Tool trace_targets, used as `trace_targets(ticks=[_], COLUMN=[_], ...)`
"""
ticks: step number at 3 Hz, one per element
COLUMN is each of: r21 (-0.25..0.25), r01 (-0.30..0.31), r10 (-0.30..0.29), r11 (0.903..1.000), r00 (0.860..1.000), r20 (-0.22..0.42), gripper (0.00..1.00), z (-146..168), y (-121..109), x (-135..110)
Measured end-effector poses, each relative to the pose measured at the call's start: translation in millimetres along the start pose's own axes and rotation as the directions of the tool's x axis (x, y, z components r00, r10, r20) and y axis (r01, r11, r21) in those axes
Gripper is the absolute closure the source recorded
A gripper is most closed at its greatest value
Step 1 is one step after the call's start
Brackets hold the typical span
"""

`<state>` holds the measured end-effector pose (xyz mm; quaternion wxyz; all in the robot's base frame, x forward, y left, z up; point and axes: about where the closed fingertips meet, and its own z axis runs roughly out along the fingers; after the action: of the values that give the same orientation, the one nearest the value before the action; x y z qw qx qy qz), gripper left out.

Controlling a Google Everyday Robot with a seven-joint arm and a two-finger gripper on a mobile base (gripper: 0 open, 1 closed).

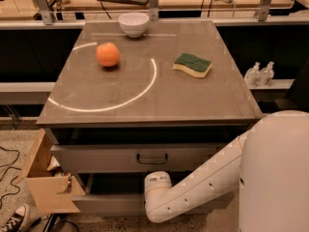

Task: Open middle drawer

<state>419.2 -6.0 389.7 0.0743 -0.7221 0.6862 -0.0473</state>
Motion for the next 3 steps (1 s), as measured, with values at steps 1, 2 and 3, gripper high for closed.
trace_targets(ticks=[1, 2, 3], r21=[0.008, 0.065, 0.075], r01=[-0.018, -0.04, -0.054], r10=[0.018, 0.041, 0.056], r11=[0.9998, 0.9971, 0.9957], r00=[1.0, 0.999, 0.998], r20=[0.004, -0.024, -0.024], gripper=[1.0, 1.0, 1.0], z=[-3.0, -26.6, -30.2], y=[4.5, 21.5, 30.4], x=[3.4, 21.2, 20.8])
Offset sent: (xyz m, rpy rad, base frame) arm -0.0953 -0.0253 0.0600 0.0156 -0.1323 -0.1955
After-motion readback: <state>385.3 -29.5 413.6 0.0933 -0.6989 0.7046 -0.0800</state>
